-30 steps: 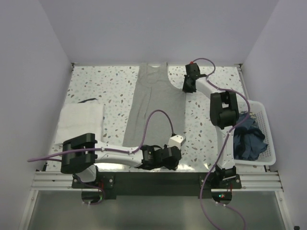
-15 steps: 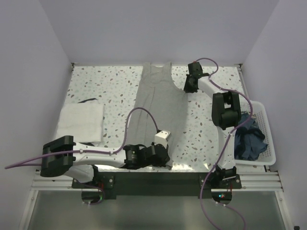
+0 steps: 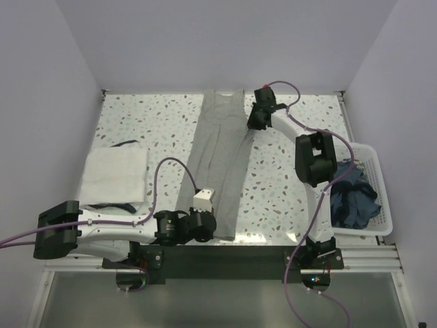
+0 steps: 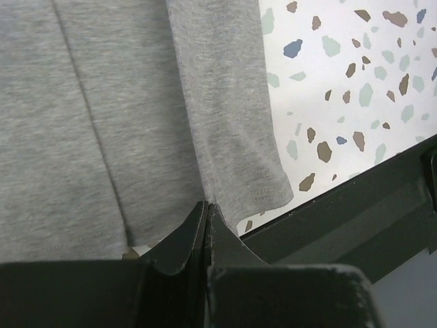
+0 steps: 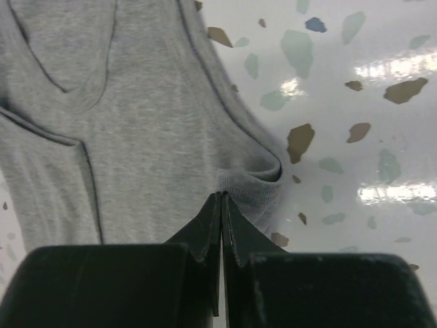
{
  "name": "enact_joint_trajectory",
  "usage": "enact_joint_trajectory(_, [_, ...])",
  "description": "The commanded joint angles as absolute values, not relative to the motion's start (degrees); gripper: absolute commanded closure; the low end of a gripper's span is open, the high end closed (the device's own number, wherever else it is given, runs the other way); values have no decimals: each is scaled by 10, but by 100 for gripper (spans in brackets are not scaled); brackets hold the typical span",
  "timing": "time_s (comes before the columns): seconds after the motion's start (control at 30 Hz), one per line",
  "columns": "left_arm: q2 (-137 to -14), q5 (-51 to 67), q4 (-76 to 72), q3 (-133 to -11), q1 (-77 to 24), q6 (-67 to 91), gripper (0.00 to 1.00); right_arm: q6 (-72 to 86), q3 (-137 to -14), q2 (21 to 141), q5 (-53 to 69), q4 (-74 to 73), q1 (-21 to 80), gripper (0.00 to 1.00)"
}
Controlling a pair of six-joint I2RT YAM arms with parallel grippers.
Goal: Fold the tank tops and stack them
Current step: Fold the tank top
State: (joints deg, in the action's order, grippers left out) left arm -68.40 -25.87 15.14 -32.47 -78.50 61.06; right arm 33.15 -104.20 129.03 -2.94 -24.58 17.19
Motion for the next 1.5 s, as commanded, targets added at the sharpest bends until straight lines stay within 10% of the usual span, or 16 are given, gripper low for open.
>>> enact_joint_trajectory(0.0, [-655, -297, 191, -314, -785, 649, 100, 368, -1075, 1266, -23, -210, 192, 100])
enact_joint_trajectory(1.17, [-628, -299, 279, -288, -785, 713, 100, 390, -1190, 1384, -16, -151, 256, 100])
enact_joint_trajectory(1.47, [-612, -325, 315, -320, -785, 707, 65, 375, -1178, 1377, -1, -120, 257, 72])
